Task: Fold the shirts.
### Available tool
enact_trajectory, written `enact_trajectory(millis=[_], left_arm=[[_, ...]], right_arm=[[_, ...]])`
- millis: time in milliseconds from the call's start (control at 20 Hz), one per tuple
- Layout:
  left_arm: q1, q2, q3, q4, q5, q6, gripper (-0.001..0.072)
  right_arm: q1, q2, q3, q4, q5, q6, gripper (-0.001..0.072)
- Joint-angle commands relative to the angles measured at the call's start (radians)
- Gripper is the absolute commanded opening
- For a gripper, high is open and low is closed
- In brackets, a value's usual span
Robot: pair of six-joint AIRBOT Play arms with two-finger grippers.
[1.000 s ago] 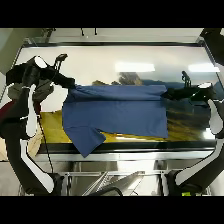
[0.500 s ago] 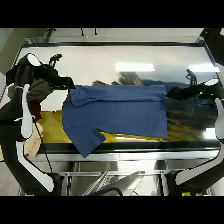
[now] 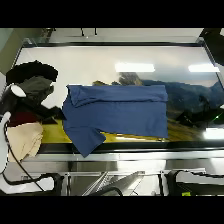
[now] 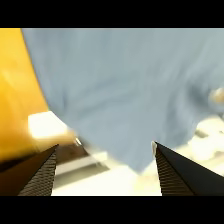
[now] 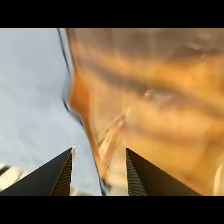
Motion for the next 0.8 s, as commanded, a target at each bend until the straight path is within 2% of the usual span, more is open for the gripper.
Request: enact_trajectory(millis=[0, 100, 350, 500, 750], left_arm=[[0.019, 0.164, -0.327, -0.002, 0.06, 0.004, 0.0649], [-0.001, 0.225, -0.413, -0.004, 0.111, 0.004, 0.0649], [-0.08, 0.326, -0.542, -0.009, 0.274, 0.002, 0.0648], [-0.14, 0.279, -0.553, -0.013, 0.338, -0.001, 0.0649], [-0.217, 0.138, -0.435, -0.186, 0.462, 0.048, 0.0647]], right_arm=[[-0.021, 0.042, -0.191, 0.066, -0.052, -0.067, 0.039], [-0.008, 0.027, -0.22, 0.119, -0.09, -0.109, 0.039], [0.1, -0.039, -0.22, 0.137, -0.1, -0.116, 0.0389], [0.158, -0.037, -0.22, 0.137, -0.097, -0.123, 0.0388], [0.164, -0.037, -0.22, 0.137, -0.058, -0.123, 0.0387]])
